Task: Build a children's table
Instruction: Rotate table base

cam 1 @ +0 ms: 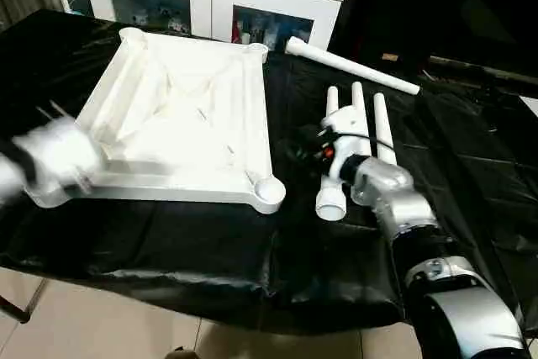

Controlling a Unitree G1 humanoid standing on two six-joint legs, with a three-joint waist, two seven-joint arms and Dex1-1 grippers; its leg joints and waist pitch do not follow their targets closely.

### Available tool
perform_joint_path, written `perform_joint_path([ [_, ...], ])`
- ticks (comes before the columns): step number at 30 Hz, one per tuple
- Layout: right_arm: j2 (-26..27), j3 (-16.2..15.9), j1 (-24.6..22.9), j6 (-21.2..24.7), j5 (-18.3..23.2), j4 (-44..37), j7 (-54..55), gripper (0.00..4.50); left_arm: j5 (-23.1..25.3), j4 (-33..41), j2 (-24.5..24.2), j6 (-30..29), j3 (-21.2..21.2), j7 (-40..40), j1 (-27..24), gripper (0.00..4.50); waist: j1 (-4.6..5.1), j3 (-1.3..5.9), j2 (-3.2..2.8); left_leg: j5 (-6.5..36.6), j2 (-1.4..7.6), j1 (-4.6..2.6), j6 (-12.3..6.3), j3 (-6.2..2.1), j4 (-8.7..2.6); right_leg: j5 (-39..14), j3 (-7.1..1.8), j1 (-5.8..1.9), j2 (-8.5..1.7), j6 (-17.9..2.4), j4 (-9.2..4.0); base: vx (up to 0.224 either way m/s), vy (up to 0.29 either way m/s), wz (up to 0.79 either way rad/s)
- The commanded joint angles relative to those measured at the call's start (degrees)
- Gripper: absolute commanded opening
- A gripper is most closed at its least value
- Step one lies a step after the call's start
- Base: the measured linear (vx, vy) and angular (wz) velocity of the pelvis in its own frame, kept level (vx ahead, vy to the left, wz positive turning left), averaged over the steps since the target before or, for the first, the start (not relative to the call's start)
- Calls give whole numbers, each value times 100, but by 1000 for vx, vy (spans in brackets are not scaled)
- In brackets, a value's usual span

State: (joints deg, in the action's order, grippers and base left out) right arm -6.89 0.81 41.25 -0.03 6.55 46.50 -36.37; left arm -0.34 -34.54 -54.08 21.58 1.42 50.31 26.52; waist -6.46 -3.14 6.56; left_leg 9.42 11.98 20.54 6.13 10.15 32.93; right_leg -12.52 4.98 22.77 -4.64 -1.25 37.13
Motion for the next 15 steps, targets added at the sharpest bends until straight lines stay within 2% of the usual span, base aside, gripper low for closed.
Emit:
perform_joint_path([
  [1, -103, 195, -11, 241, 110, -308, 228, 311, -213, -25, 24, -220, 258, -249, 174, 306, 26, 371, -281, 1231, 156, -129, 269, -29, -379, -92, -352, -246, -350, -1079, -343, 0, 0, 0],
  [2, -103, 195, -11, 241, 110, -308, 228, 311, -213, -25, 24, -220, 258, -249, 174, 306, 21, 381, -258, 1130, 148, -120, 276, -28, -367, 59, -351, -260, -348, -1109, -326, 0, 0, 0],
  [3, -148, 237, -32, 460, 30, -470, 509, 311, -509, 167, 187, -530, 536, -485, 323, 306, 23, 378, -284, 1109, 146, -118, 287, -31, -369, 103, -351, -260, -347, -1121, -318, 0, 0, 0],
  [4, -152, 237, -34, 472, 21, -479, 528, 311, -525, 181, 199, -546, 551, -499, 331, 306, 27, 389, -298, 1042, 137, -123, 344, -29, -361, 265, -344, -266, -327, -1168, -310, 0, 0, 0],
  [5, -188, 291, -53, 716, -4, -669, 722, 311, -921, 517, 478, -964, 781, -699, 412, 306, 10, 395, -352, 1026, 132, -131, 354, -33, -348, 337, -343, -262, -332, -1184, -300, 0, 0, 0],
  [6, -225, 326, -83, 917, -37, -875, 898, 311, -1191, 799, 768, -1347, 945, -1005, 465, 306, 11, 388, -323, 967, 139, -112, 419, -32, -352, 482, -345, -287, -327, -1264, -282, 0, 0, 0],
  [7, -251, 349, -116, 1053, -65, -1055, 1023, 311, -1335, 991, 1005, -1640, 1041, -1313, 494, 306, -10, 397, -392, 998, 139, -121, 455, -31, -328, 615, -340, -280, -329, -1338, -281, 0, 0, 0],
  [8, -267, 379, -164, 1134, -121, -1252, 1192, 311, -1521, 1182, 1400, -1905, 1121, -1776, 486, 306, -10, 392, -432, 1057, 132, -94, 473, -38, -327, 632, -334, -301, -319, -1361, -264, 0, 0, 0],
  [9, -269, 427, -195, 1202, -135, -1381, 1331, 311, -1626, 1335, 1691, -2211, 1139, -2115, 446, 306, -12, 399, -389, 1067, 129, -94, 451, -32, -319, 642, -336, -314, -321, -1359, -291, 0, 0, 0],
  [11, -268, 494, -236, 1287, -144, -1541, 1513, 311, -1761, 1535, 2074, -2623, 1154, -2549, 383, 306, -1, 382, -397, 1180, 131, -72, 449, -39, -315, 464, -338, -322, -323, -1305, -297, 0, 0, 0],
  [12, -238, 533, -390, 1315, -194, -1848, 1663, 311, -1941, 1805, 2555, -2649, 1142, -2991, 185, 306, -4, 404, -504, 1169, 97, -67, 396, -51, -291, 309, -342, -338, -330, -1220, -312, 0, 0, 0],
  [13, -229, 539, -445, 1332, -206, -1954, 1705, 311, -1986, 1888, 2688, -2639, 1139, -3108, 122, 306, 24, 393, -403, 1046, 113, -18, 323, -46, -296, 459, -357, -368, -321, -1160, -345, 0, 0, 0],
  [14, -217, 546, -511, 1352, -221, -2083, 1755, 311, -2040, 1987, 2848, -2627, 1135, -3249, 46, 306, 16, 410, -409, 982, 98, -2, 270, -47, -283, 416, -357, -399, -319, -1102, -350, 0, 0, 0],
  [15, -199, 436, -820, 1273, -411, -2517, 1861, 311, -1766, 2131, 3310, -2336, 1023, -3693, -271, 306, 27, 412, -455, 895, 108, 15, 250, -54, -278, 507, -360, -400, -307, -1069, -352, 0, 0, 0],
])
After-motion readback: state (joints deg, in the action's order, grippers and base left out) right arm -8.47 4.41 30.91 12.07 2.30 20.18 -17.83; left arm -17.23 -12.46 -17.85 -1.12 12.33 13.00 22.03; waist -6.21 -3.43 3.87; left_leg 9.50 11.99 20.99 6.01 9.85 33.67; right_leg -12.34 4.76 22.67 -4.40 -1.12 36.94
